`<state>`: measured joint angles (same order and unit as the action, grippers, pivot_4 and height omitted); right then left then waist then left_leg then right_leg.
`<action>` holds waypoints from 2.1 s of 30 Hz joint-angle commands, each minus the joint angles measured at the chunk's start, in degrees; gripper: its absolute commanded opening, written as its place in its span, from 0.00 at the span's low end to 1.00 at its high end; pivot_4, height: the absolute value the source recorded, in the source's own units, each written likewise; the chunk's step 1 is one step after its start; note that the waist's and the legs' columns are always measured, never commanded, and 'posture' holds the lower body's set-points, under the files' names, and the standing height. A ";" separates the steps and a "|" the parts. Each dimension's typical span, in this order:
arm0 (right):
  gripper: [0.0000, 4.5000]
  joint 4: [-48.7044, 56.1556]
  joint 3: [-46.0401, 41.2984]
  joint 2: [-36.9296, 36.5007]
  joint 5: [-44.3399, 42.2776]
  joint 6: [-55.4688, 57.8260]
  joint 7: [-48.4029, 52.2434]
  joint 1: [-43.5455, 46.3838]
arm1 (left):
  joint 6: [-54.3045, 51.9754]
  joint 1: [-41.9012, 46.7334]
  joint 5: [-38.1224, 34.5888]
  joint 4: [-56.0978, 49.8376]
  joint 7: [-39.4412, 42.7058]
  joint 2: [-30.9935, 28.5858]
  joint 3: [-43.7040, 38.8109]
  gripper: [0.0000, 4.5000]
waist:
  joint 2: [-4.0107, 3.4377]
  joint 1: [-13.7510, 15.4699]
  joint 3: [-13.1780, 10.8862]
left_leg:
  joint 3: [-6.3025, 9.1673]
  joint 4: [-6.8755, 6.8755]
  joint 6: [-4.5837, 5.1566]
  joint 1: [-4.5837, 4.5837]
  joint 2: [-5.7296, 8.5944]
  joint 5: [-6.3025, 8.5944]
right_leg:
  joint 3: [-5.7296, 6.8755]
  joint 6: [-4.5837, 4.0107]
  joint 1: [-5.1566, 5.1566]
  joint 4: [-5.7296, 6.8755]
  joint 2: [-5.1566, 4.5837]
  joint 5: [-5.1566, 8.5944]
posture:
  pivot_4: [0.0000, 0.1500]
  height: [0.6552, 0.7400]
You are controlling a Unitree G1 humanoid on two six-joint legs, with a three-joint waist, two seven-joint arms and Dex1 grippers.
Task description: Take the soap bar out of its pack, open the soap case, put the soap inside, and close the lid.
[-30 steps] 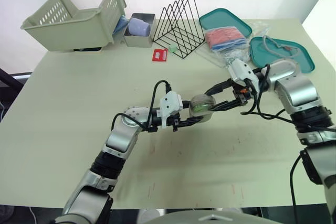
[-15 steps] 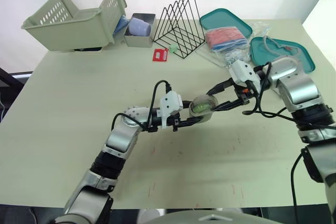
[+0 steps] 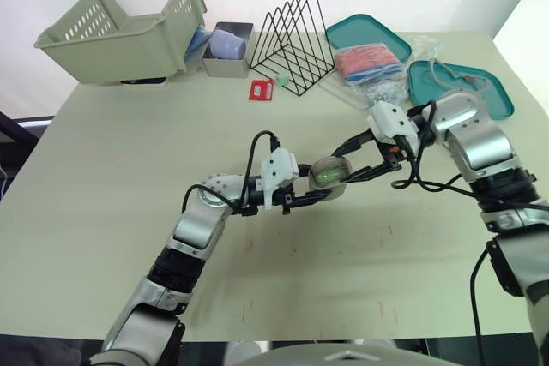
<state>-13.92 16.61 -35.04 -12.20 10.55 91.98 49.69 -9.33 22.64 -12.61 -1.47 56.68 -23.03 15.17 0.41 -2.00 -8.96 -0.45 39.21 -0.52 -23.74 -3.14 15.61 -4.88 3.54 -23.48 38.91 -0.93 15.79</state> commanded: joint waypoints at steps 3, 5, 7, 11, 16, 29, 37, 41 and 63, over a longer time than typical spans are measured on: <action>0.41 -0.86 2.01 0.09 2.34 1.22 -0.64 0.58 | 0.80 0.14 -0.70 -2.81 -0.39 0.54 -0.47 0.44 | 0.00 0.00 0.00 | 0.00 0.00 0.00 0.01 0.00 0.00 | 0.00 0.00 0.01 0.00 0.00 0.00 | 1.00 1.00; 0.41 -0.97 2.43 -0.02 2.82 1.46 -0.70 0.68 | 0.81 0.14 -0.73 -2.86 -0.42 0.58 -0.43 0.44 | 0.00 0.00 0.00 | 0.00 0.00 0.00 0.01 0.00 0.00 | 0.00 0.00 0.01 0.01 0.00 0.00 | 1.00 1.00; 0.41 -1.18 2.89 -0.24 3.39 1.41 -0.74 0.73 | 0.79 0.14 -0.74 -2.95 -0.46 0.63 -0.39 0.44 | 0.00 0.00 0.01 | 0.00 0.00 0.00 0.01 0.00 0.00 | 0.00 0.00 0.01 0.00 0.00 0.00 | 1.00 1.00; 0.41 -1.23 3.00 -0.16 3.49 2.71 -1.18 1.23 | 0.74 0.01 -0.77 -3.15 -0.53 0.65 -0.32 0.44 | -0.01 0.00 0.01 | 0.00 0.00 0.00 0.04 0.00 0.00 | 0.00 0.00 0.03 0.01 0.00 0.00 | 1.00 1.00; 0.41 -0.28 2.49 -0.05 2.31 4.09 -0.58 1.86 | 0.70 -0.08 -0.77 -3.18 -0.63 0.53 -0.26 0.44 | -0.01 0.00 0.01 | 0.01 0.01 0.00 0.03 0.00 0.00 | 0.00 0.00 0.04 0.01 0.00 0.00 | 1.00 1.00; 0.41 6.32 1.31 -3.24 -3.77 11.88 0.51 4.81 | 0.85 0.12 -0.92 -2.52 -0.41 0.50 -0.46 0.44 | -0.01 0.01 0.00 | 0.01 0.00 0.00 -0.03 0.00 0.00 | 0.01 0.00 0.00 -0.02 0.00 0.00 | 1.00 1.00; 0.41 4.52 1.37 -2.33 -2.13 10.26 -0.52 5.14 | 0.83 0.33 -0.89 -2.31 -0.31 0.49 -0.50 0.44 | -0.01 0.01 0.00 | 0.01 0.00 0.00 -0.03 0.00 0.00 | 0.01 0.00 -0.01 -0.02 0.00 0.00 | 1.00 1.00; 0.41 3.55 1.70 -1.84 -1.20 9.26 -1.09 4.83 | 0.70 0.18 -0.88 -2.58 -0.35 0.35 -0.54 0.44 | -0.01 0.01 0.00 | 0.01 0.00 0.00 -0.03 0.00 0.00 | 0.01 0.00 -0.01 -0.02 0.00 0.00 | 1.00 1.00; 0.41 4.44 2.66 -3.02 -0.80 10.59 0.08 2.86 | 0.78 0.57 -0.76 -2.41 -0.50 0.68 -0.36 0.44 | -0.01 0.01 0.00 | 0.00 0.00 0.00 -0.03 0.00 0.00 | 0.01 0.00 -0.01 -0.02 0.00 0.00 | 1.00 1.00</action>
<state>-11.08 19.63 -37.91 -12.99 21.74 92.04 53.10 -9.31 22.35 -12.74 -1.79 56.16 -22.79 15.25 0.41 -1.98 -8.96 -0.44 39.22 -0.51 -23.77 -3.14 15.61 -4.87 3.54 -23.49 38.89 -0.94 15.79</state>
